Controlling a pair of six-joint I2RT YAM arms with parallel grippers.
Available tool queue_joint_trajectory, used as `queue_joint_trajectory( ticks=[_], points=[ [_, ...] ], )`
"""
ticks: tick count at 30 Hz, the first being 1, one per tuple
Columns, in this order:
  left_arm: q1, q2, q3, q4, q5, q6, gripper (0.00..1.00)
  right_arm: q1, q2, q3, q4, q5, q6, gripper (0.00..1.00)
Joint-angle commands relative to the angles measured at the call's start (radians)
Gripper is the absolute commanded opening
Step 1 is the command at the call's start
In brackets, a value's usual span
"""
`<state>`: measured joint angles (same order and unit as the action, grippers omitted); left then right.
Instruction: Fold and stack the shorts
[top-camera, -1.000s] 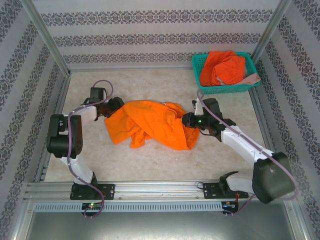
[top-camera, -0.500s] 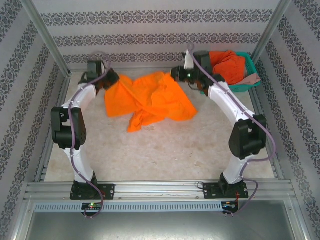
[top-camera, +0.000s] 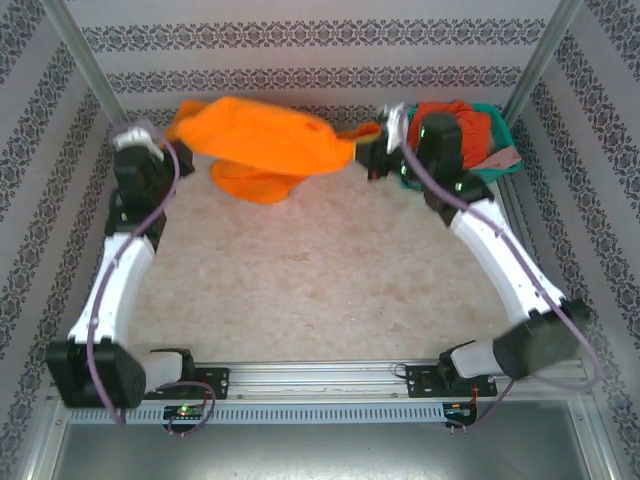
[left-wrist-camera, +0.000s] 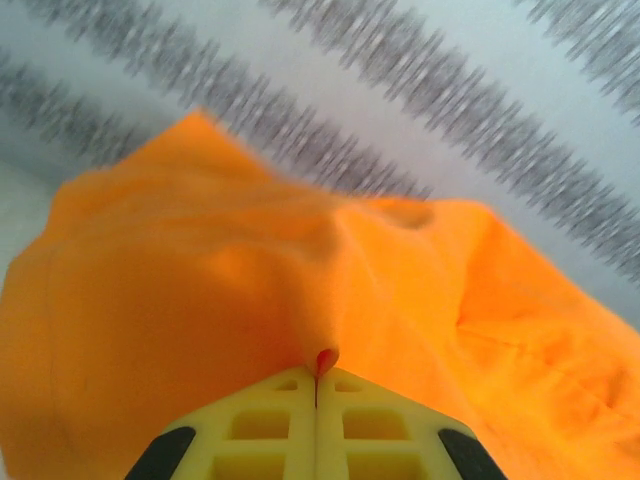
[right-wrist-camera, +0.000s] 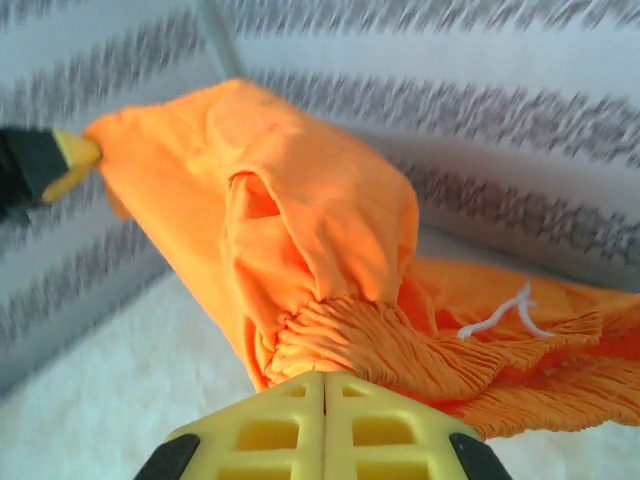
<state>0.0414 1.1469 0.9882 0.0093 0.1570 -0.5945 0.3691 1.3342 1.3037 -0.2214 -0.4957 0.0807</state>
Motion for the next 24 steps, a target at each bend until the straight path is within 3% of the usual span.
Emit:
queue_joint_trajectory(
  ticks=[1,4,6,8,12,16,19,24],
  points=[
    [-0.042,-0.097,-0.274,0.052,-0.154,-0.028,0.2,0.071,-0.117,-0.277,-0.013,0.048,-0.234,0.09],
    [-0.046,-0.249,-0.443,0.019,-0.219,-0.057,0.67,0.128,-0.242,-0.418,-0.102,0.095,-0.298,0.51],
    [-0.046,-0.358,-0.462,-0.017,-0.262,-0.025,0.84,0.151,-0.32,-0.468,-0.122,0.118,-0.27,0.68],
    [-0.046,-0.437,-0.437,-0.057,-0.321,0.013,0.97,0.165,-0.376,-0.498,-0.101,0.105,-0.214,0.76],
    [-0.046,-0.422,-0.34,-0.129,-0.35,0.061,1.0,0.208,-0.34,-0.497,-0.032,0.123,-0.017,0.83],
    [-0.043,-0.275,-0.27,-0.202,-0.328,0.034,1.0,0.286,-0.159,-0.387,-0.053,0.308,0.183,0.84],
    [-0.036,-0.159,-0.235,-0.221,-0.282,0.013,1.0,0.329,-0.011,-0.312,-0.038,0.267,0.337,0.81],
    [0.031,-0.004,-0.196,-0.257,-0.179,-0.032,1.0,0.391,0.165,-0.248,-0.056,0.323,0.464,0.79]
  ],
)
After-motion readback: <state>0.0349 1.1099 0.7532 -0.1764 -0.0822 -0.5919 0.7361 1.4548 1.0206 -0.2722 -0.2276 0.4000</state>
